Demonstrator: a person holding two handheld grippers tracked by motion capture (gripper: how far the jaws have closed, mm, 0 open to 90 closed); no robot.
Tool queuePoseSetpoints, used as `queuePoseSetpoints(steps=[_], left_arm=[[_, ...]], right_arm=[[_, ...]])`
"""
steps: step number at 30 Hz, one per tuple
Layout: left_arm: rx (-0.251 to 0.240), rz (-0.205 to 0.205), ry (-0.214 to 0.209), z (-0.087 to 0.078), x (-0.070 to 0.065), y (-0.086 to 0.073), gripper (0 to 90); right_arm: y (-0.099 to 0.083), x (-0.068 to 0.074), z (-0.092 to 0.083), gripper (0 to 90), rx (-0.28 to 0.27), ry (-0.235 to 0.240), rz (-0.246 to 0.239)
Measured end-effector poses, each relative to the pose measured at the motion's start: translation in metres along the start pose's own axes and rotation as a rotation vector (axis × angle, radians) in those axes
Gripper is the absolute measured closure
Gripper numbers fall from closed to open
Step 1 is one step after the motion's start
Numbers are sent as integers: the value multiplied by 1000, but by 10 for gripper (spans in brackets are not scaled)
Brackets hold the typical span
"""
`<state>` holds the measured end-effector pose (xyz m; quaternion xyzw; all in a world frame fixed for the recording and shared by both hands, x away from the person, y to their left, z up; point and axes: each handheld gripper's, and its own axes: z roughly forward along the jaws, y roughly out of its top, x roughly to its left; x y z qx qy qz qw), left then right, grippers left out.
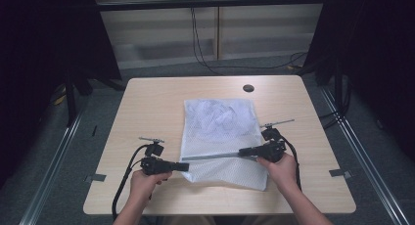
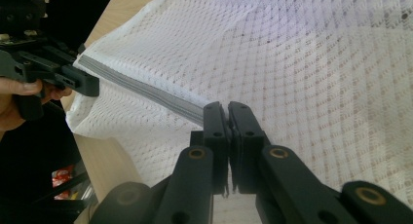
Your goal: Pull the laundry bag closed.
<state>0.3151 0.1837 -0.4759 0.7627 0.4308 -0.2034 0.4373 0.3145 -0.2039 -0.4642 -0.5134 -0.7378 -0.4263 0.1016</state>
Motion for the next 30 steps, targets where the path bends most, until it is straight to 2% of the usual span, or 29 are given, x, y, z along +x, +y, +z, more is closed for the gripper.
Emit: queuePoseSetpoints(steps=[22,24,30], left_arm=[[2,-5,4,3,-1,-1,884],[3,-11,-2,2,1,-2,884],[-3,-15,-2,2,1,-3,884]], right_arm=[[-3,-5,-2,868,-5,11,9],[-3,-5,-2,868,0,-3,9],[-4,-7,-5,868,-3,-3,6]])
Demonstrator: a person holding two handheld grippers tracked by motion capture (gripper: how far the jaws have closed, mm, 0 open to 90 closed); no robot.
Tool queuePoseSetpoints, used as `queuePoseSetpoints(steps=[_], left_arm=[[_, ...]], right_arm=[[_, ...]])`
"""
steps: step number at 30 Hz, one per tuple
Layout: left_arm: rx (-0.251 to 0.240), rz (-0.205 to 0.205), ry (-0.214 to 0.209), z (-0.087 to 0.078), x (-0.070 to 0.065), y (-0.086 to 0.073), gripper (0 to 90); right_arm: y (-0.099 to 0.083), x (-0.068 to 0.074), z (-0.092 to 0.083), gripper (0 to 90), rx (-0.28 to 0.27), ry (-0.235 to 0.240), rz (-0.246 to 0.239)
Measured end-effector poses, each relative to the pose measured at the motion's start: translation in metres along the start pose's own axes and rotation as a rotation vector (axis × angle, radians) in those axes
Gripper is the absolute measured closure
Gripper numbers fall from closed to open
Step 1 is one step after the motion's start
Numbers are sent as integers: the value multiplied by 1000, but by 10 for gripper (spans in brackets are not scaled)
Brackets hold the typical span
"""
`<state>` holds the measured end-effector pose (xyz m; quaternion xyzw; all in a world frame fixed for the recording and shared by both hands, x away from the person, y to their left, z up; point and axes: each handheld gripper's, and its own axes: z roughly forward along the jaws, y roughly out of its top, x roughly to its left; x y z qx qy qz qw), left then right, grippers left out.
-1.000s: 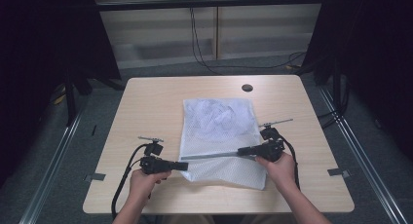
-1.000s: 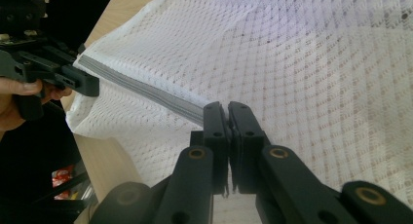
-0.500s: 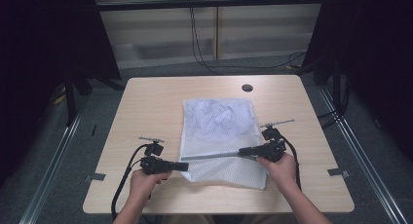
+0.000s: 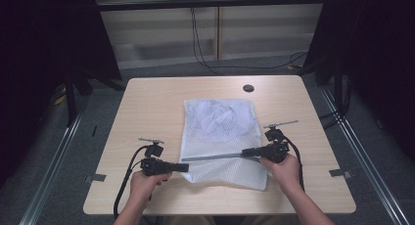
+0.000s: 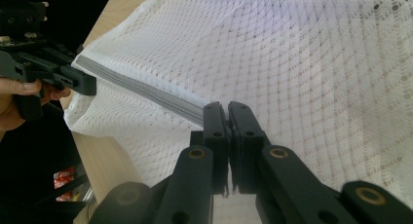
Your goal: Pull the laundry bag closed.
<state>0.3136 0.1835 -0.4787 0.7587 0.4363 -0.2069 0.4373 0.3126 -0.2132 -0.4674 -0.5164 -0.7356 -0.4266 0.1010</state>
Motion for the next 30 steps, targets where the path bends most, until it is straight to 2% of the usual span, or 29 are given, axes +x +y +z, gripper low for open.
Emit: queuePoseSetpoints(steps=[10,13,30], left_arm=[[1,-1,4,0,-1,0,884],[1,0,3,0,-1,0,884],[-5,1,10,-3,0,-1,884]], right_arm=[[-1,-1,-1,868,-4,-1,5],[-2,-4,-2,868,-10,13,20],[-3,-6,-4,869,-19,6,17]])
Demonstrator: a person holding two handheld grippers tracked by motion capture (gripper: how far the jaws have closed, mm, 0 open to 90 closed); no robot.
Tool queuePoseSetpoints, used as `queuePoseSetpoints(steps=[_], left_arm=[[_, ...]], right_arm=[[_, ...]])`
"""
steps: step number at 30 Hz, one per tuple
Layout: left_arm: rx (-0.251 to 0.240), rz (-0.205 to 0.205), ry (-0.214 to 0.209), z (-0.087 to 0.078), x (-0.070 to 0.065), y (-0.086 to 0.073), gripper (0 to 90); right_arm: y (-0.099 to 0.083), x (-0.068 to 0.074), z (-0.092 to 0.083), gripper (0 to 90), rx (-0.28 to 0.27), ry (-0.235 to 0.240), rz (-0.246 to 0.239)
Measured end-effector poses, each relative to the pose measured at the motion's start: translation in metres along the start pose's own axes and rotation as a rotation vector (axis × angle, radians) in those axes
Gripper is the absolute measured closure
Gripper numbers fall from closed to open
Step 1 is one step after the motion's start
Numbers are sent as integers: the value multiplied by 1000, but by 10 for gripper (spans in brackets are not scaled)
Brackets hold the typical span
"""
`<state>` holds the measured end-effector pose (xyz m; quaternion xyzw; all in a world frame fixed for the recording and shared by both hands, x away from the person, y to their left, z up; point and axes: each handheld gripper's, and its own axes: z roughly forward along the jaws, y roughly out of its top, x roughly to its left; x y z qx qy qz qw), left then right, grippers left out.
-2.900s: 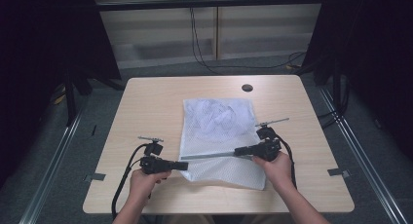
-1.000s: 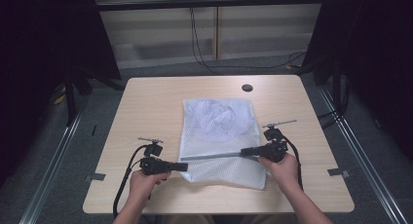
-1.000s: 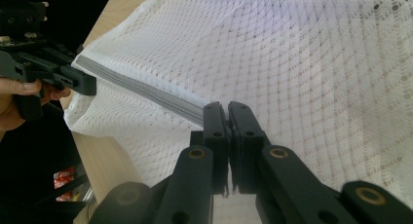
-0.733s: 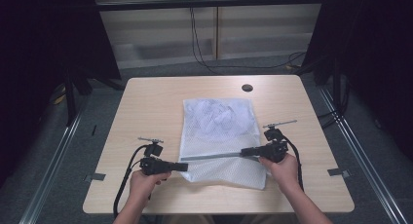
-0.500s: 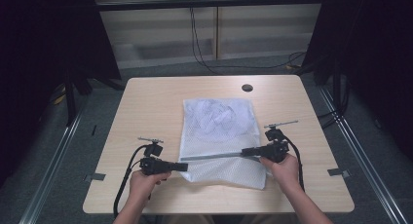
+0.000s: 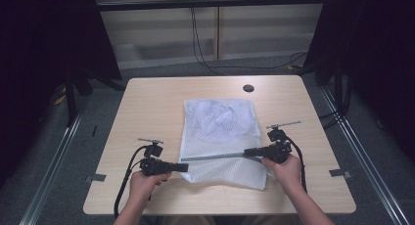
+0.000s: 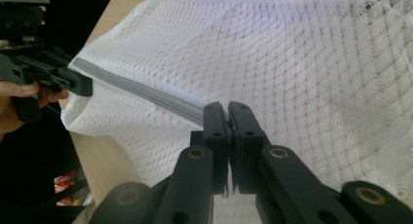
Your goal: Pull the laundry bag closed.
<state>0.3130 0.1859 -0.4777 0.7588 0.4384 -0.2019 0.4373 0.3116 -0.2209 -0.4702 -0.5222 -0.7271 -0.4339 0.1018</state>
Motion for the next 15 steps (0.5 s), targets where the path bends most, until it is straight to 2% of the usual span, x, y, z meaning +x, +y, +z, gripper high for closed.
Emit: queuePoseSetpoints(steps=[6,15], left_arm=[[2,-9,-10,1,-1,0,884],[3,-3,0,0,0,0,885]], right_arm=[[-1,-1,0,868,3,-3,-2],[-2,-3,-3,869,1,-13,2]])
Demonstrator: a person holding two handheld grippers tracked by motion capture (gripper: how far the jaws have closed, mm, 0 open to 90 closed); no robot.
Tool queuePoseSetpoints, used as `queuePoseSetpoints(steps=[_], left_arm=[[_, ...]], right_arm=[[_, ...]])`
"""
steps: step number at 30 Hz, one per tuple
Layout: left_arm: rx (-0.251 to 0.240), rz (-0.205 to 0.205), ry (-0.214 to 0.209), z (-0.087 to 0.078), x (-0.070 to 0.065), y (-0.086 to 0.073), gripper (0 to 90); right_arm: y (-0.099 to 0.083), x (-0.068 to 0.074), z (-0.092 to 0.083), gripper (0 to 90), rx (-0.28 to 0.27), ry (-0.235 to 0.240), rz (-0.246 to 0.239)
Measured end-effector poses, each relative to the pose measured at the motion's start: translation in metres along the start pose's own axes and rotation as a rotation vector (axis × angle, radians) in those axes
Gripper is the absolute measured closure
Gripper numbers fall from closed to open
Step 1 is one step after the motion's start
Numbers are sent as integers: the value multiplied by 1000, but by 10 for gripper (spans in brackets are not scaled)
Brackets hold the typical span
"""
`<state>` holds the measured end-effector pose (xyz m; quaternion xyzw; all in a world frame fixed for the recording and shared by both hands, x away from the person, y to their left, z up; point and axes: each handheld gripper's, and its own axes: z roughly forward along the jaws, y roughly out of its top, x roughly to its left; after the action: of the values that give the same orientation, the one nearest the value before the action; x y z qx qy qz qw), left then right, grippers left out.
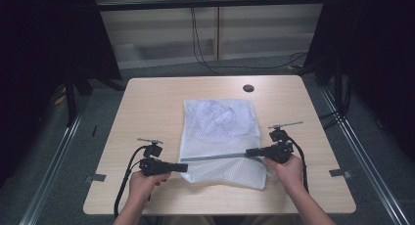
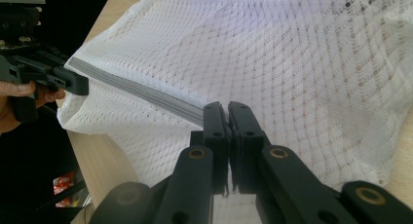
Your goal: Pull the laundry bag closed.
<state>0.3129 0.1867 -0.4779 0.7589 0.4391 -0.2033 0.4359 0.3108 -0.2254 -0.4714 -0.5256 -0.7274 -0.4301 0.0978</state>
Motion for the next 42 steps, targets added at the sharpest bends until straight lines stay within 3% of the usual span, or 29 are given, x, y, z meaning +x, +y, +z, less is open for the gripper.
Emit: queuePoseSetpoints(steps=[42], left_arm=[[-3,-20,1,-4,2,-1,885]], right_arm=[[-3,-6,-11,869,-16,-24,2]])
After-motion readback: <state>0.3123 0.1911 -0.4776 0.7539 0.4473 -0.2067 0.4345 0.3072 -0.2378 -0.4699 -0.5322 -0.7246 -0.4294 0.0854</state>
